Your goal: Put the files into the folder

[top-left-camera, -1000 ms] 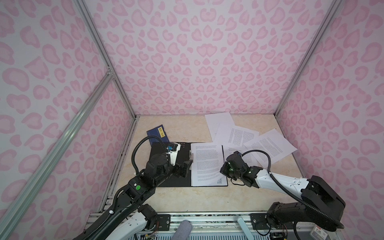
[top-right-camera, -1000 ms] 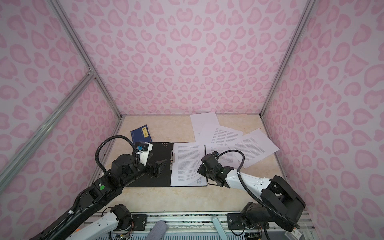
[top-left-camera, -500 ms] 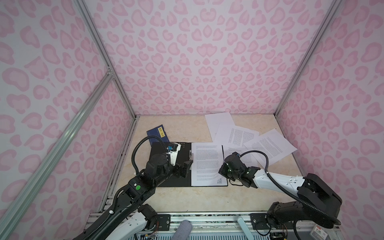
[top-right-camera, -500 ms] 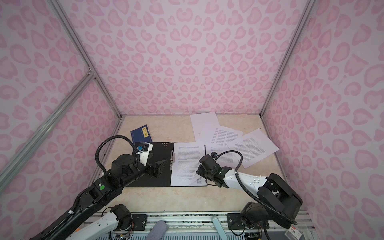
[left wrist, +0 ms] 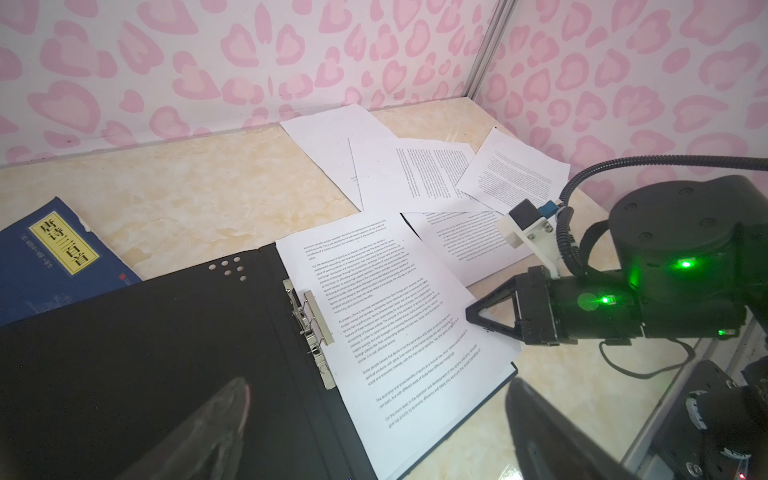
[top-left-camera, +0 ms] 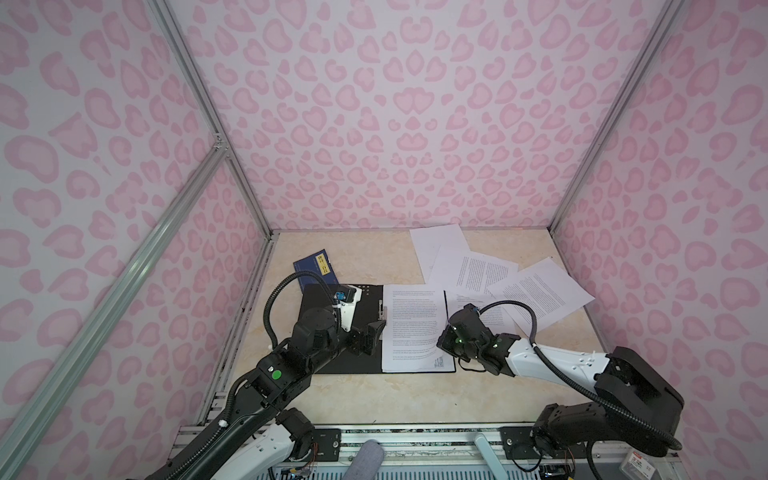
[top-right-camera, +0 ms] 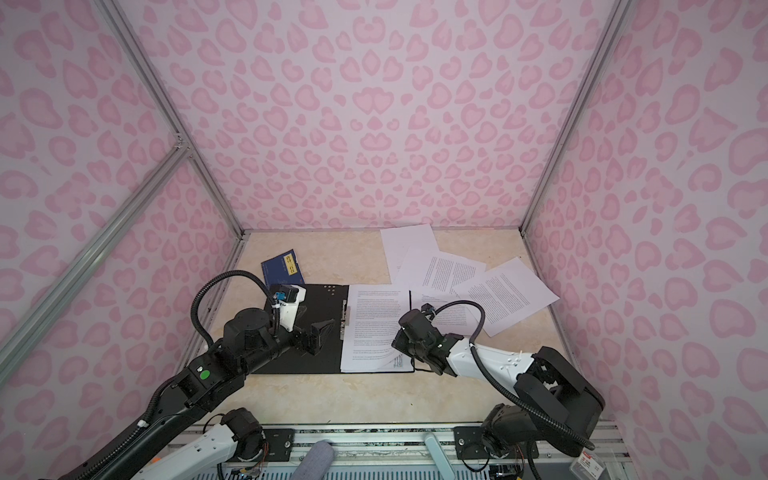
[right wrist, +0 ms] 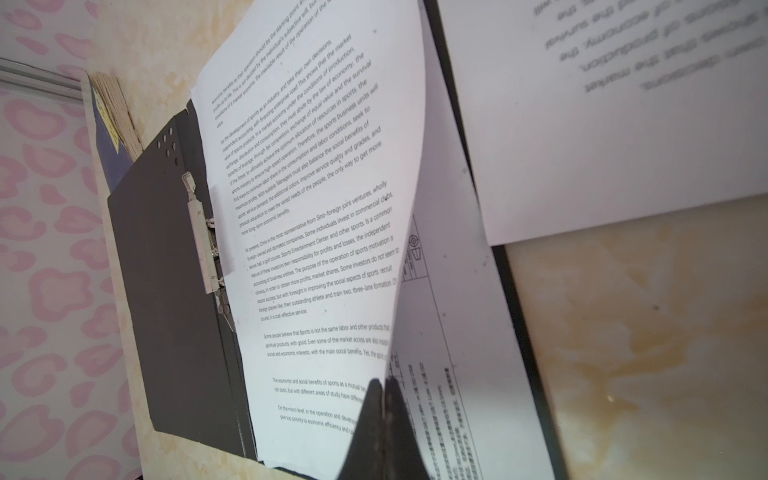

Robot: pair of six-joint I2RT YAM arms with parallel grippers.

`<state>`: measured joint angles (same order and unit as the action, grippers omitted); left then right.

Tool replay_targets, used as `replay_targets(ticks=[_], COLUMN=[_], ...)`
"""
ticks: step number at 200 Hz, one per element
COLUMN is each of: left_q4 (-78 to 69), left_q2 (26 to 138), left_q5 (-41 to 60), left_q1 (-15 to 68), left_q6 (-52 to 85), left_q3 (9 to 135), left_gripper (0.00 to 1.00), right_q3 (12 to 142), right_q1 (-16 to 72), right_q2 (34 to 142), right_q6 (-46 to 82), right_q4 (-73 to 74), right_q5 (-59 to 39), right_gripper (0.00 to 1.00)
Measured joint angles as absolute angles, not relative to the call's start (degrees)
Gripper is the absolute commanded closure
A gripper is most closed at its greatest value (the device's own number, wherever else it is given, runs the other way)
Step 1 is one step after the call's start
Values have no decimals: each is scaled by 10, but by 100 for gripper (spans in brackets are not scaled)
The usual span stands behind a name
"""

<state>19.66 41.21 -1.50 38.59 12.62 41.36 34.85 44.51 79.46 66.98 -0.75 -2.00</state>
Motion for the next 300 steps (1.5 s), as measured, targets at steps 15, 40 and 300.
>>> replay_targets(ticks=[15,40,300], left_q4=[198,196,200], left_q2=[415,418,445], left_q5=[-15,-13,-26], left_q1=[386,386,386], left_q6=[126,126,135], left_q3=[414,414,419], left_gripper=[3,3,3], right_q3=[347,338,386], right_q1=[445,445,175], right_q2=[791,785,645], right_q6=[666,664,547], right_q4=[-8,-12,-248], right_q5=[-20,-26,-5], right_gripper=[100,100,2])
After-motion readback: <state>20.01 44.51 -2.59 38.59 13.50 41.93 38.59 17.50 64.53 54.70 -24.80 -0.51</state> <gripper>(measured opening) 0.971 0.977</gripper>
